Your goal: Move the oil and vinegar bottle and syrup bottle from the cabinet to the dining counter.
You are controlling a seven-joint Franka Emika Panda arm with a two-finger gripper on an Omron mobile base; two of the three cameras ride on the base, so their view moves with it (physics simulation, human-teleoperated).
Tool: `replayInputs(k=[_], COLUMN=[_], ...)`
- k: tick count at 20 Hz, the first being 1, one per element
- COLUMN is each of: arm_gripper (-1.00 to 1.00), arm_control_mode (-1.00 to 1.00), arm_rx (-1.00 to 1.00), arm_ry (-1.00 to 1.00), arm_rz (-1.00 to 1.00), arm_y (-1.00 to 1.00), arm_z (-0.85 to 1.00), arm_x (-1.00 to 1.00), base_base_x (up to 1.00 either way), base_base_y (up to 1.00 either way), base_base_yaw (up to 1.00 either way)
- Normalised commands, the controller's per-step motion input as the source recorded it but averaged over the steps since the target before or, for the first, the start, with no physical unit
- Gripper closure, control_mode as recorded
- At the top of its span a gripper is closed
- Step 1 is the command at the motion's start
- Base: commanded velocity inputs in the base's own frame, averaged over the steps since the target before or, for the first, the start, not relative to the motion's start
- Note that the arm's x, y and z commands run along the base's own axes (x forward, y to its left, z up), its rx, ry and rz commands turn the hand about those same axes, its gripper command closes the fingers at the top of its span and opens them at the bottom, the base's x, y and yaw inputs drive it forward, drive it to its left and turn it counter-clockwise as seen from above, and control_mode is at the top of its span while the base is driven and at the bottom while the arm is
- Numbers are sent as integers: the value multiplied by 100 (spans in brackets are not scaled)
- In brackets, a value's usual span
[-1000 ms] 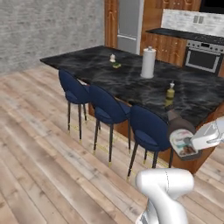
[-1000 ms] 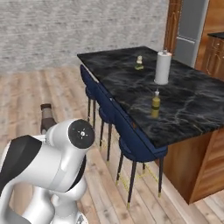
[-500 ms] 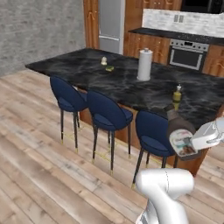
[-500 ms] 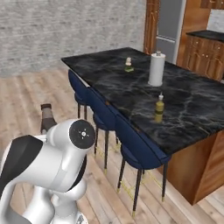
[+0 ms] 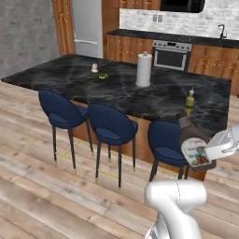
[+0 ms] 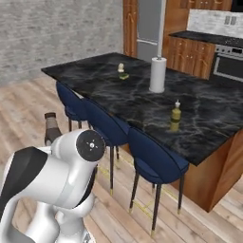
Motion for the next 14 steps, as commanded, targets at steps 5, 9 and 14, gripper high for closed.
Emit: replayInputs(k=[5,9,14], arm_gripper=[100,100,100], arm_control_mode=[100,100,100], arm_rx=[0,0,0], arm_ry=[0,0,0], arm_rz=[0,0,0], arm_y=[0,0,0], arm_z=[0,0,0], arm_x=[0,0,0], base_base_x=[30,32,33], base_base_y=[72,55,54], base_base_yaw=[-35,-33,-32])
